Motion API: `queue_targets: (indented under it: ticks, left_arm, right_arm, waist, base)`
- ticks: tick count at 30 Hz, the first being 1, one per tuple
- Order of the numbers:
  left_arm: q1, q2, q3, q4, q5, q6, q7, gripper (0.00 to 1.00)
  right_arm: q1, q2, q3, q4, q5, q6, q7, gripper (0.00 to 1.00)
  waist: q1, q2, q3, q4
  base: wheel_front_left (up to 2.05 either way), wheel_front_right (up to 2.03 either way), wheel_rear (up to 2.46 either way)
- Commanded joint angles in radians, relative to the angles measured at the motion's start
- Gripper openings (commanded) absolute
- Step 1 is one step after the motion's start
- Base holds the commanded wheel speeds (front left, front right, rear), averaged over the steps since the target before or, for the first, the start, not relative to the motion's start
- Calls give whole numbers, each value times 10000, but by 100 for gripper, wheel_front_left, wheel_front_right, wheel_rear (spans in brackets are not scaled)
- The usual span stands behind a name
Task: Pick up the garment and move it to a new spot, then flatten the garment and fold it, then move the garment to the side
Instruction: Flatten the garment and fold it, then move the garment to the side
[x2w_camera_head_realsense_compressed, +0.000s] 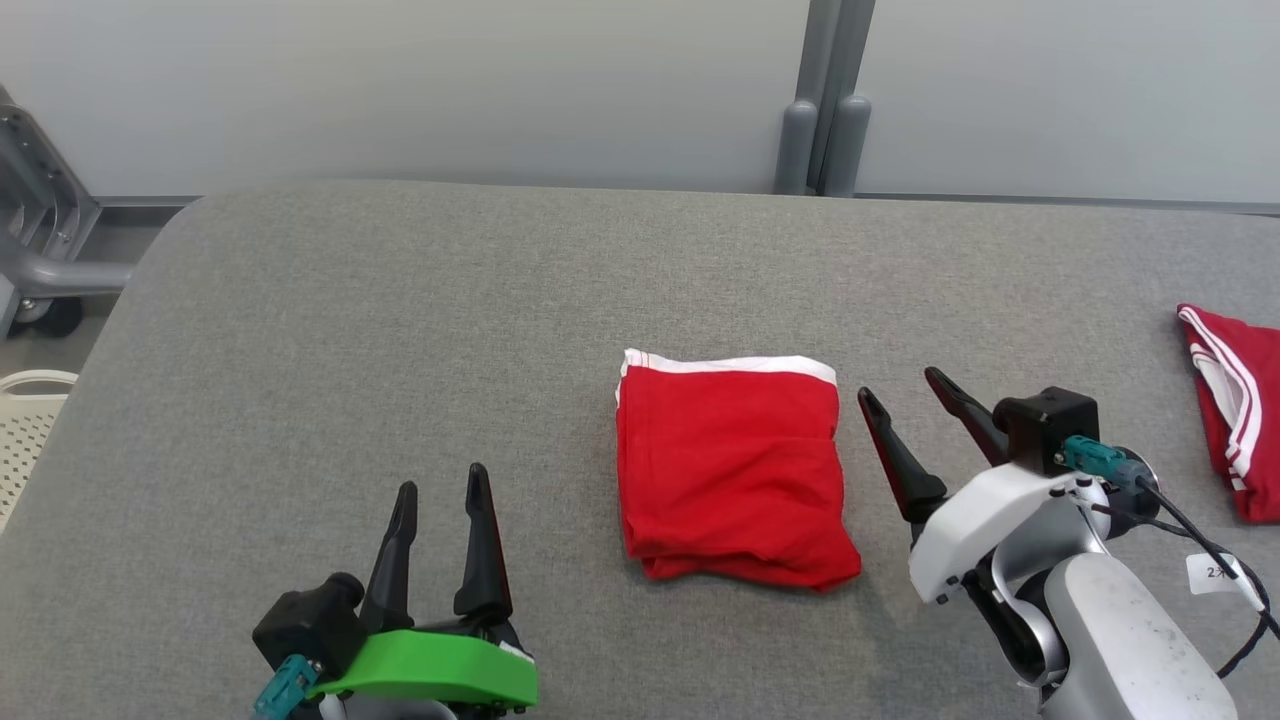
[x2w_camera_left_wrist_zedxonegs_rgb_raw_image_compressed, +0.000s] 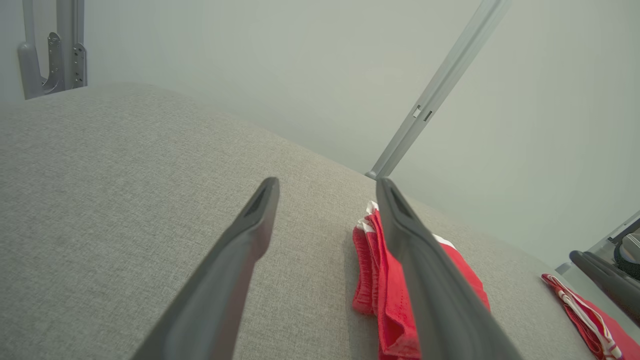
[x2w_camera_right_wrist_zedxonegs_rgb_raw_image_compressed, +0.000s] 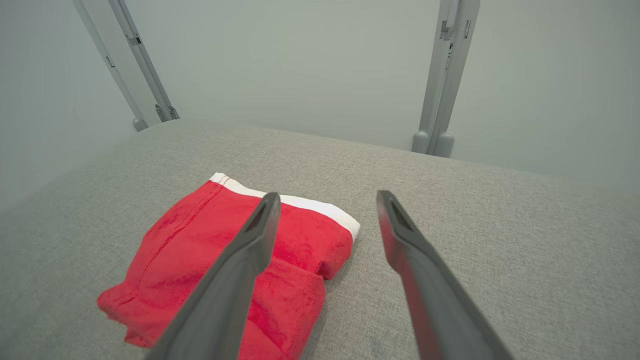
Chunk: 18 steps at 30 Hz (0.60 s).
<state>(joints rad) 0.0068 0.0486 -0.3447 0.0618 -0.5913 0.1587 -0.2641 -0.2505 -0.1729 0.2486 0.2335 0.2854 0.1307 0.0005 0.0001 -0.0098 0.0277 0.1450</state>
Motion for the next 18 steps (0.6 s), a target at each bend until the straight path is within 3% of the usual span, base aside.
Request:
queue_targets:
  ticks: [1,5,18]
  left_arm:
    - [92,42,49,-52,95,-27,-1,100]
    - [42,42,18,-63,75,-54,-1,100]
    - [-268,42,-101,-81,-94,-82,-1,100]
  right_arm:
    - [242,16,-221,-226,-30,1,251,100]
    - [429,149,-600,-455,480,1,1028,100]
    - [-315,-467,-1056,43,2457,1,4067,100]
  waist:
    - [-1,98,18,-70]
    - [-1,98,77,-75]
    - [-1,98,395,585]
  base:
    - [0,0,0]
    - [0,0,0]
    - [0,0,0]
